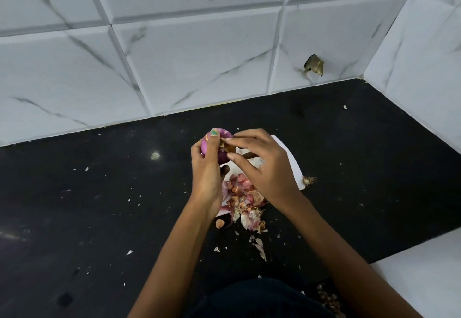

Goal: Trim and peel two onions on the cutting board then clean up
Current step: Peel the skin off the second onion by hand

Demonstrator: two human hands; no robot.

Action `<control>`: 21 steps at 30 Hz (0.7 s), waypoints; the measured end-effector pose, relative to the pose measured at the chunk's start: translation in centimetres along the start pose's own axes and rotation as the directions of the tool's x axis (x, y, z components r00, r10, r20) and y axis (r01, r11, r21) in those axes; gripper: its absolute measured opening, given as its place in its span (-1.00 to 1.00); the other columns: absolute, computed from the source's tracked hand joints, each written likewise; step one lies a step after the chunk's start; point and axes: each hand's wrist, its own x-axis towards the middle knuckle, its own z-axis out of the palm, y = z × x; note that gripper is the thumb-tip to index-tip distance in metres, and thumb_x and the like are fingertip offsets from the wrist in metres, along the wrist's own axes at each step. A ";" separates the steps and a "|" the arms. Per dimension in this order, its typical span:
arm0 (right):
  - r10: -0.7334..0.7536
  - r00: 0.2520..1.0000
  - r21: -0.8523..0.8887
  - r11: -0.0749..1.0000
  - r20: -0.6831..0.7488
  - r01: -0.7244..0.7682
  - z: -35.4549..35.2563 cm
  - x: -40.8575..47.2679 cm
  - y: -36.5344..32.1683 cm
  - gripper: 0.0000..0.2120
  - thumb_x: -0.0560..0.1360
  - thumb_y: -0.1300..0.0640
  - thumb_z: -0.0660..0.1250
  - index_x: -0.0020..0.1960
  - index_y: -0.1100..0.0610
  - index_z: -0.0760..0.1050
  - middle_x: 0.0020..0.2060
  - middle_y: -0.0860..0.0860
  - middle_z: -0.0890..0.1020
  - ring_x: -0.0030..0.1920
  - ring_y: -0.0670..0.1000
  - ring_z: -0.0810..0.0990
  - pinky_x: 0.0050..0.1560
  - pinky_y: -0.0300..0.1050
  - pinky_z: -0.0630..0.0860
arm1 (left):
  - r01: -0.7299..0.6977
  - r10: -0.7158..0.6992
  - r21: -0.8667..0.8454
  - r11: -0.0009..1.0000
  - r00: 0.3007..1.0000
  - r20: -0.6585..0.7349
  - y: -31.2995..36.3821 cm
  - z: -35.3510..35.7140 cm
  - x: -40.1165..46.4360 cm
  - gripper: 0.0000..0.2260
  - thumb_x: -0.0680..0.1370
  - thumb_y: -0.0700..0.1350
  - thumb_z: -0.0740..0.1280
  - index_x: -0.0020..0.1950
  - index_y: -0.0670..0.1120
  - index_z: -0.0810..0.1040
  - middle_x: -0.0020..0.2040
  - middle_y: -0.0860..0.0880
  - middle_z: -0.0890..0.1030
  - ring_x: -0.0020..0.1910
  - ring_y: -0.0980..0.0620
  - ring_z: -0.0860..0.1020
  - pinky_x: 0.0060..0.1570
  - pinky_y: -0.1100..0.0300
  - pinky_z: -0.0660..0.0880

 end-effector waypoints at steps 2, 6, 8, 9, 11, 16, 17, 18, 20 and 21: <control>-0.008 1.000 -0.024 1.000 -0.016 0.008 0.3 0.0 0.0 -0.77 0.48 0.15 0.38 0.11 0.21 0.62 0.00 0.07 0.62 0.03 -0.09 0.57 0.02 -0.31 0.52 | -0.019 0.019 0.006 1.000 1.000 0.015 -0.1 0.0 0.0 -0.53 0.58 0.13 0.27 0.35 -0.16 0.42 0.10 -0.07 0.57 -0.10 0.10 0.53 -0.07 0.16 0.45; 0.005 0.998 -0.019 1.000 -0.056 -0.006 0.5 0.0 -0.1 -0.84 0.43 0.20 0.45 -0.01 0.23 0.64 -0.06 0.07 0.63 -0.01 -0.11 0.57 0.00 -0.39 0.48 | -0.018 0.018 0.002 1.000 1.000 0.000 0.0 0.0 0.0 -0.59 0.60 0.11 0.25 0.33 -0.13 0.40 0.03 -0.03 0.56 -0.19 0.15 0.51 -0.19 0.23 0.43; 0.019 0.998 -0.012 1.000 -0.058 -0.020 0.5 0.1 -0.2 -0.90 0.41 0.22 0.46 -0.10 0.24 0.64 -0.08 0.07 0.62 -0.04 -0.12 0.56 -0.02 -0.44 0.45 | -0.004 0.004 -0.006 1.000 1.000 -0.006 0.0 -0.1 0.1 -0.61 0.60 0.10 0.25 0.31 -0.11 0.40 -0.02 -0.02 0.55 -0.22 0.15 0.51 -0.22 0.25 0.45; 0.025 0.998 -0.011 1.000 -0.053 -0.026 0.5 0.1 -0.2 -0.91 0.41 0.22 0.46 -0.13 0.24 0.64 -0.09 0.07 0.62 -0.05 -0.13 0.56 -0.03 -0.45 0.44 | -0.004 0.004 0.001 1.000 1.000 -0.007 -0.1 -0.1 0.1 -0.62 0.60 0.10 0.25 0.31 -0.10 0.40 -0.04 -0.02 0.54 -0.24 0.17 0.51 -0.25 0.28 0.46; 0.038 0.998 0.002 0.999 -0.040 -0.038 0.5 0.1 -0.3 -0.91 0.41 0.21 0.46 -0.12 0.23 0.63 -0.09 0.06 0.61 -0.06 -0.12 0.56 -0.05 -0.42 0.47 | -0.011 0.012 0.022 1.000 1.000 -0.008 0.0 -0.1 0.1 -0.63 0.61 0.10 0.24 0.31 -0.10 0.40 -0.06 -0.01 0.54 -0.26 0.19 0.51 -0.28 0.31 0.46; 0.065 0.998 0.055 0.996 -0.017 -0.064 0.0 0.2 -0.4 -0.81 0.42 0.20 0.46 0.02 0.21 0.62 -0.06 0.03 0.60 -0.08 -0.08 0.60 -0.07 -0.26 0.56 | -0.056 0.057 0.068 0.996 0.998 -0.011 0.0 0.0 -0.1 -0.63 0.62 0.05 0.23 0.31 -0.16 0.39 -0.08 0.07 0.54 -0.34 0.31 0.53 -0.37 0.38 0.46; 0.063 0.998 0.045 0.997 -0.014 -0.062 0.0 0.3 -0.4 -0.83 0.42 0.20 0.46 0.00 0.21 0.62 -0.07 0.03 0.60 -0.08 -0.09 0.59 -0.07 -0.29 0.55 | -0.064 0.065 0.073 0.995 0.998 -0.014 0.1 0.0 -0.1 -0.62 0.62 0.05 0.23 0.32 -0.18 0.39 -0.08 0.07 0.53 -0.35 0.31 0.52 -0.37 0.39 0.45; 0.063 0.998 0.037 0.997 -0.015 -0.062 0.0 0.3 -0.4 -0.84 0.42 0.20 0.46 -0.02 0.22 0.63 -0.07 0.03 0.60 -0.08 -0.10 0.59 -0.07 -0.32 0.53 | -0.069 0.070 0.077 0.995 0.997 -0.014 0.1 0.0 -0.2 -0.63 0.62 0.04 0.23 0.31 -0.18 0.39 -0.07 0.07 0.52 -0.35 0.32 0.51 -0.37 0.40 0.45; 0.073 0.997 0.043 0.996 -0.019 -0.072 0.0 0.4 -0.4 -0.89 0.42 0.22 0.46 -0.08 0.23 0.63 -0.10 0.03 0.60 -0.09 -0.11 0.57 -0.08 -0.38 0.49 | -0.068 0.070 0.085 0.994 0.997 -0.015 0.2 0.1 -0.3 -0.66 0.62 0.04 0.23 0.28 -0.15 0.40 -0.07 0.05 0.51 -0.37 0.32 0.50 -0.38 0.40 0.45; 0.084 0.996 0.056 0.995 -0.016 -0.083 0.0 0.4 -0.4 -0.91 0.42 0.23 0.46 -0.10 0.23 0.63 -0.11 0.03 0.59 -0.10 -0.11 0.57 -0.09 -0.39 0.48 | -0.066 0.067 0.092 0.994 0.998 -0.017 0.2 0.1 -0.4 -0.67 0.62 0.05 0.24 0.27 -0.13 0.40 -0.09 0.04 0.51 -0.37 0.32 0.49 -0.38 0.40 0.44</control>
